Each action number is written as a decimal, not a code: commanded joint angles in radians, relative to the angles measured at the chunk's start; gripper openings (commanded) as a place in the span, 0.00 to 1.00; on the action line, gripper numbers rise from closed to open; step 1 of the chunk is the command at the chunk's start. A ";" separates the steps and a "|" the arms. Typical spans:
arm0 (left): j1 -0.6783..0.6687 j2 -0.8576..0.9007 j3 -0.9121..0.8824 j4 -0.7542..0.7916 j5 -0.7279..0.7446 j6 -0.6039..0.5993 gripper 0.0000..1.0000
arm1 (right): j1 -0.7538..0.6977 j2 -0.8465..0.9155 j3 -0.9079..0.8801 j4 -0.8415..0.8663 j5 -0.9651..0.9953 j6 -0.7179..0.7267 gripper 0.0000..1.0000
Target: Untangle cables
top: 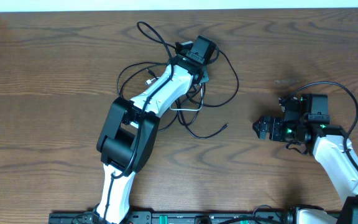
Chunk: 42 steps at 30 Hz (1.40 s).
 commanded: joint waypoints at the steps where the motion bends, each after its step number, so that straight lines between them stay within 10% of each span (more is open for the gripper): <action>1: 0.000 0.008 -0.016 0.014 -0.014 -0.077 0.61 | -0.002 0.002 -0.006 0.002 -0.003 0.005 0.99; 25: 0.002 0.047 -0.016 0.037 -0.059 -0.286 0.52 | -0.002 0.002 -0.006 0.001 -0.004 0.005 0.99; 32: 0.011 0.060 -0.016 0.045 -0.058 -0.285 0.28 | -0.002 0.002 -0.006 0.001 -0.006 0.005 0.99; 35: 0.017 0.055 -0.015 0.048 -0.058 -0.239 0.08 | -0.002 0.002 -0.006 0.001 -0.006 0.005 0.99; 42: 0.017 -0.105 -0.015 0.013 -0.055 0.045 0.08 | -0.002 0.002 -0.006 0.001 -0.006 0.005 0.99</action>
